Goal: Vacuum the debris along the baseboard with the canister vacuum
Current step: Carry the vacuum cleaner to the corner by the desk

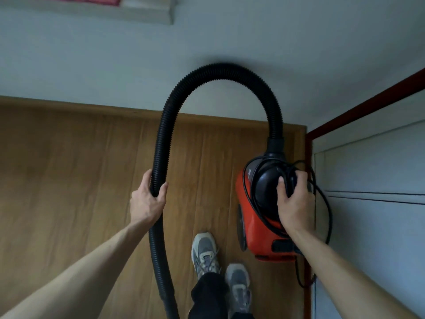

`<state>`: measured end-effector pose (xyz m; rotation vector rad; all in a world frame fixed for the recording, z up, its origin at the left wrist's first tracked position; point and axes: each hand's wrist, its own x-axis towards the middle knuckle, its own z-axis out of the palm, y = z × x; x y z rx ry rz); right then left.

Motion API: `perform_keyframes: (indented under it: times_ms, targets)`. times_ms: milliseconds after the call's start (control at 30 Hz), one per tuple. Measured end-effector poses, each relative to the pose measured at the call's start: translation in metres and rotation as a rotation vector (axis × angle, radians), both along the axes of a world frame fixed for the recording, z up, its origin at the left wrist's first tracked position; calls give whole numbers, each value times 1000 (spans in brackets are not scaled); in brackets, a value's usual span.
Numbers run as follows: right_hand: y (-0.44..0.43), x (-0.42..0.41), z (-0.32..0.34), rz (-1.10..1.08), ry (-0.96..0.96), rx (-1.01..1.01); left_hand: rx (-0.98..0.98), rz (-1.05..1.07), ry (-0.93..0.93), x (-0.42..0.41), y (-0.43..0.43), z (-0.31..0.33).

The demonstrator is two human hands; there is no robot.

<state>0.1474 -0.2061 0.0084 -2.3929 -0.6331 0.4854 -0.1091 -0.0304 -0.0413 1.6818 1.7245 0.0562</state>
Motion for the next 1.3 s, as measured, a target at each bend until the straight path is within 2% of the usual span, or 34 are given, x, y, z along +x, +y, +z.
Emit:
perform_keyframes:
  times_ms: [267, 433, 767, 1000, 1300]
  targets:
    - [18, -11, 60, 136, -65, 106, 122, 48, -21, -23, -9, 70]
    - [16, -21, 93, 147, -78, 144, 208, 55, -33, -42, -27, 121]
    - [-13, -57, 156, 312, -78, 146, 240, 234, -28, -89, -65, 200]
    - [-2, -102, 235, 388, -61, 194, 321, 307, -98, -137, -75, 281]
    - [40, -181, 370, 505, -163, 304, 464, 390, -225, -217, -61, 411]
